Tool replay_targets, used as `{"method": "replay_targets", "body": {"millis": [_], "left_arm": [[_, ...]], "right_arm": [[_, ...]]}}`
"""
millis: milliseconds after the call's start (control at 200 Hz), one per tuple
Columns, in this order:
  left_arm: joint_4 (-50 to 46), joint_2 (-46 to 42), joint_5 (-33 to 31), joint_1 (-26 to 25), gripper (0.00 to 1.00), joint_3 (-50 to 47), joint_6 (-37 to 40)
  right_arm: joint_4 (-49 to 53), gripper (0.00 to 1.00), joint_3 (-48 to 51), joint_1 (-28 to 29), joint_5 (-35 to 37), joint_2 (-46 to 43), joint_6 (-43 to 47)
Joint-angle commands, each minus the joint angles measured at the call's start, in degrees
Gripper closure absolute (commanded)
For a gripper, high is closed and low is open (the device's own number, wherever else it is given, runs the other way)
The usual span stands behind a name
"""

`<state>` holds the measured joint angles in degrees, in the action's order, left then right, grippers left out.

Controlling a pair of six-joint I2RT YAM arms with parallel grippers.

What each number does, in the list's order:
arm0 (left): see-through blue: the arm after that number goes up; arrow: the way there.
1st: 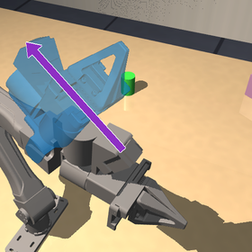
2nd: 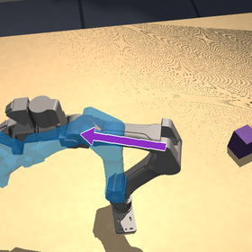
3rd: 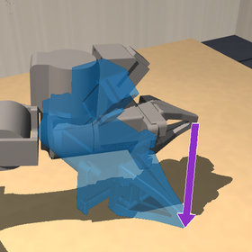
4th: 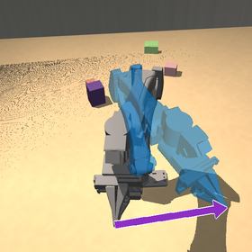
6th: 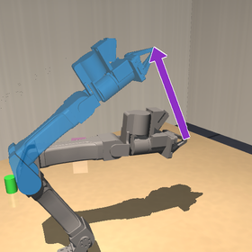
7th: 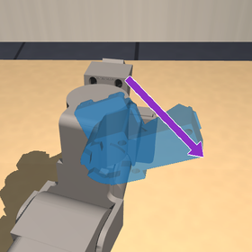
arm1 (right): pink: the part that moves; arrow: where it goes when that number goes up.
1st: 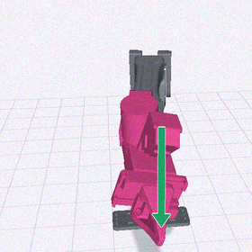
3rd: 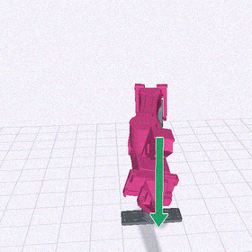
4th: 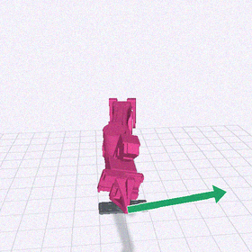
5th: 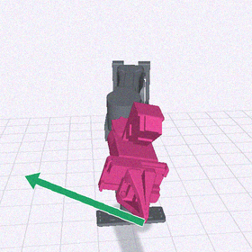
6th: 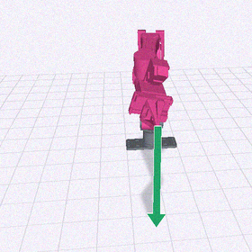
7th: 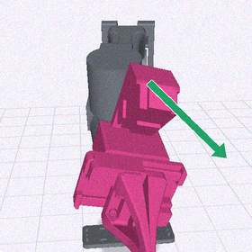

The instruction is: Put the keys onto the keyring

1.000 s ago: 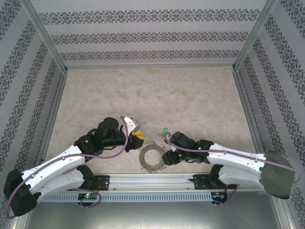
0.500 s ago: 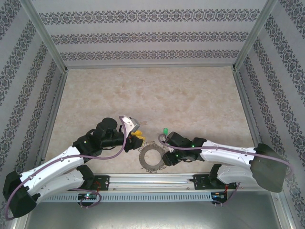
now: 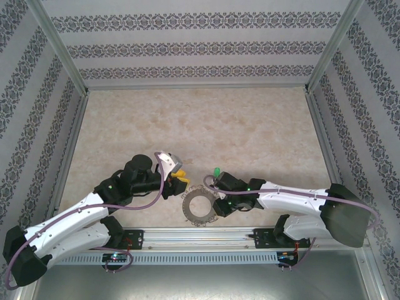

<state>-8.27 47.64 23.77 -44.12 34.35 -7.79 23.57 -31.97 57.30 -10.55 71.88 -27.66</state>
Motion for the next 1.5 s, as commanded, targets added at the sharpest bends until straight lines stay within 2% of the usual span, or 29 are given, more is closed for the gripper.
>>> {"method": "replay_targets", "body": {"millis": [0, 280, 455, 664, 814, 934, 1074, 1199, 1364, 1499], "left_arm": [[1.3, -0.92, -0.47, 0.88, 0.6, -0.43, 0.23], [0.93, -1.61, -0.75, 0.88, 0.6, -0.27, 0.32], [0.91, -2.41, -1.21, 0.88, 0.6, -0.47, 0.28], [0.52, -3.16, -1.88, 0.85, 0.6, -0.26, 0.5], [-0.47, -3.95, -2.06, 0.88, 0.6, 0.34, 0.74], [-1.36, -5.0, -2.34, 0.88, 0.6, 1.0, 1.5], [-2.47, -7.02, -2.42, 0.88, 0.61, 1.77, 2.49], [-3.49, -8.56, -2.04, 0.87, 0.62, 2.54, 3.28], [-4.66, -10.13, -1.54, 0.88, 0.66, 3.79, 4.4], [-2.44, -12.01, 1.34, 0.88, 0.68, 2.77, 4.71]], "right_arm": [[0.51, 0.8, -1.35, 0.89, -1.13, 0.71, 1.11], [0.64, 0.79, -1.61, 1.41, -1.98, 1.86, 0.6], [1.18, 0.83, -1.87, 1.59, -0.64, 2.02, 0.41], [1.67, 1.0, -2.13, 1.94, -0.09, 1.65, 0.51], [2.35, 1.0, -2.79, 3.09, 1.56, -3.11, 3.56], [0.89, 1.0, -3.36, 4.26, 2.76, -11.25, 8.87], [-4.32, 1.0, -3.58, 4.58, 2.06, -20.61, 16.34], [-12.08, 1.0, -3.63, 4.48, -0.52, -24.32, 22.58], [-27.11, 1.0, -2.88, 4.21, -5.43, -23.19, 26.99], [-38.95, 1.0, -2.05, 4.14, -8.09, -20.53, 27.99]]}}
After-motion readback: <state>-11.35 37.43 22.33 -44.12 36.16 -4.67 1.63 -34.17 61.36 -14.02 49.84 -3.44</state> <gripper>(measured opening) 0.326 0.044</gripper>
